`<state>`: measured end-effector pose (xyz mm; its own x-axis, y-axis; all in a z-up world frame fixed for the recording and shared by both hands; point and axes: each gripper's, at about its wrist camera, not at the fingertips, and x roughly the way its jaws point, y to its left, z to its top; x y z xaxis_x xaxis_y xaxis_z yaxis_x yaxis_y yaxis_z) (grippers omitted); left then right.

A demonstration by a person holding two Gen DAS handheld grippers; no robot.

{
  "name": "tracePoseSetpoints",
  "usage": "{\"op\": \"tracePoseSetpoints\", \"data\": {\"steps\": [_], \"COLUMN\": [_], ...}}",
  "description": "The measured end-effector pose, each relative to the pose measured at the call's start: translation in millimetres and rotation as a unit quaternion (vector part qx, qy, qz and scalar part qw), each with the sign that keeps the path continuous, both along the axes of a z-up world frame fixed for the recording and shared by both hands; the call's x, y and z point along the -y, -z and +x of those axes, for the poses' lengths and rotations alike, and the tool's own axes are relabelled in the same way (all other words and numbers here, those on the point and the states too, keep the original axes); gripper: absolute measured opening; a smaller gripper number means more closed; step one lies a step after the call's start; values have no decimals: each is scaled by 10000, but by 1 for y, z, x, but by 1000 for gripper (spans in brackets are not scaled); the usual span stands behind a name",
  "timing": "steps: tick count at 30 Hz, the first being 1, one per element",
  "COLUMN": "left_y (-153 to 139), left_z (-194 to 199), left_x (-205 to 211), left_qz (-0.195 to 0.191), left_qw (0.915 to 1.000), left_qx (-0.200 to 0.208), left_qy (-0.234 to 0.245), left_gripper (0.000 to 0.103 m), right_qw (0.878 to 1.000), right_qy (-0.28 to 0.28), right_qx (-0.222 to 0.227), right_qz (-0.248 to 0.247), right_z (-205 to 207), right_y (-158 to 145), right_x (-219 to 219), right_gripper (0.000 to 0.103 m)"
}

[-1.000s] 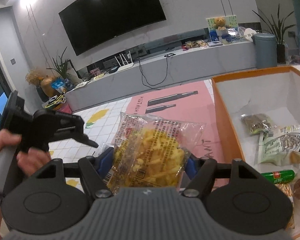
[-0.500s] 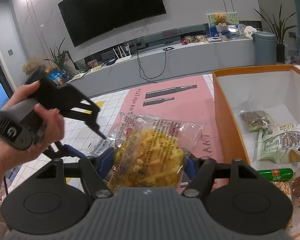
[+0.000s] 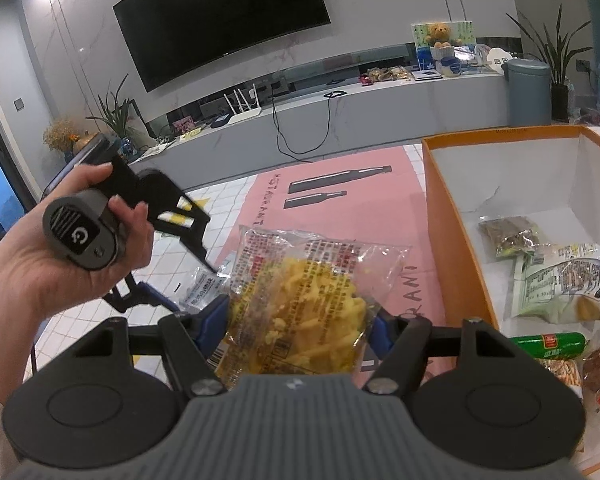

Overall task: Organize snacks
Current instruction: 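Carry the chip bag toward the box with the right gripper while the left approaches the white hawthorn-ball pack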

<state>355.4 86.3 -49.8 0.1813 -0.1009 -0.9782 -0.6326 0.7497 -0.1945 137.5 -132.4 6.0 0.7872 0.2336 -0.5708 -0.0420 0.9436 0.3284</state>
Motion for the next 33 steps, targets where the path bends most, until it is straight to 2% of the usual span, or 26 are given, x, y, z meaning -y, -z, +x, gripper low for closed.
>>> {"op": "tracePoseSetpoints", "data": {"steps": [3, 6, 10, 13, 16, 22, 26, 33], "left_y": [0, 1, 0, 1, 8, 6, -2, 14], "left_z": [5, 10, 13, 11, 6, 5, 6, 17], "left_x": [5, 11, 18, 16, 11, 2, 5, 11], "left_qz": [64, 121, 240, 121, 129, -188, -128, -27], "left_qw": [10000, 9999, 9994, 9987, 9962, 9962, 9973, 9972], "left_qx": [-11, -38, -187, -470, -847, -655, -517, -597], "left_qy": [-19, -7, 157, 159, -140, -536, -509, -460], "left_gripper": [77, 83, 84, 84, 80, 79, 79, 80], "right_qw": [10000, 9999, 9999, 9999, 9998, 10000, 10000, 9999], "right_qy": [23, 63, 79, 78, 108, -39, -33, -94], "right_qx": [-38, -75, -90, -98, -163, -6, -70, -117], "right_qz": [-9, -20, -29, -18, 76, -85, -37, -81], "right_z": [1, 4, 5, 4, 5, 0, 2, 0], "right_y": [1, 0, -1, -1, 1, -3, 0, 1], "right_x": [0, 1, 1, -1, 0, -5, -1, 0], "right_gripper": [67, 67, 67, 67, 67, 67, 66, 66]}}
